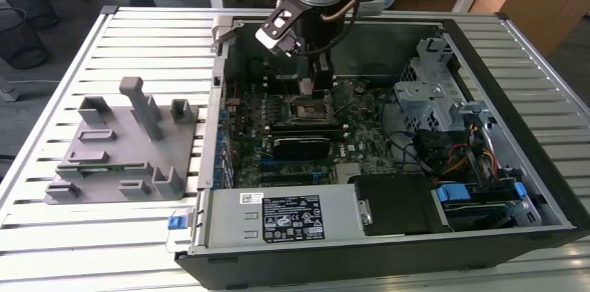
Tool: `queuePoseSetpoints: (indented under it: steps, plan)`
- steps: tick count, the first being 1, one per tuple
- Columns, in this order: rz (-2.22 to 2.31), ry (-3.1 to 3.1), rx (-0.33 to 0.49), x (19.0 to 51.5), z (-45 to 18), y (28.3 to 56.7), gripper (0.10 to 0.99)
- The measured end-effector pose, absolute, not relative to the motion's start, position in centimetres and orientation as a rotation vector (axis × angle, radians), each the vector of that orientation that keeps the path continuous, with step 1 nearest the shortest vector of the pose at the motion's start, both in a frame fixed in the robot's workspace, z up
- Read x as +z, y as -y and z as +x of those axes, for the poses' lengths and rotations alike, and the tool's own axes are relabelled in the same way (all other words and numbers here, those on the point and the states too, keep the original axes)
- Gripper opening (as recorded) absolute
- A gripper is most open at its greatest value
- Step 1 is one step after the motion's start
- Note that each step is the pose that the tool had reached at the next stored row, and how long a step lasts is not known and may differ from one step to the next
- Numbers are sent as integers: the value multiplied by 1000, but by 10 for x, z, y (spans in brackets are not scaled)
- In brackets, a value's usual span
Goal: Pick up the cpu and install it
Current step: 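Place the cpu into insertion slot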
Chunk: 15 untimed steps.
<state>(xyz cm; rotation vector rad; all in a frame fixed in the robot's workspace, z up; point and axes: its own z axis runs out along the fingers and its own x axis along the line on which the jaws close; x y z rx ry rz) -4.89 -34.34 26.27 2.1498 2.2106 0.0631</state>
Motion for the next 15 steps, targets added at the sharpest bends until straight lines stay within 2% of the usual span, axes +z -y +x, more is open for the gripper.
queuePoseSetpoints:
  steps: [15]
  plan:
    - [2151,-2211,60,244,-41,343,537]
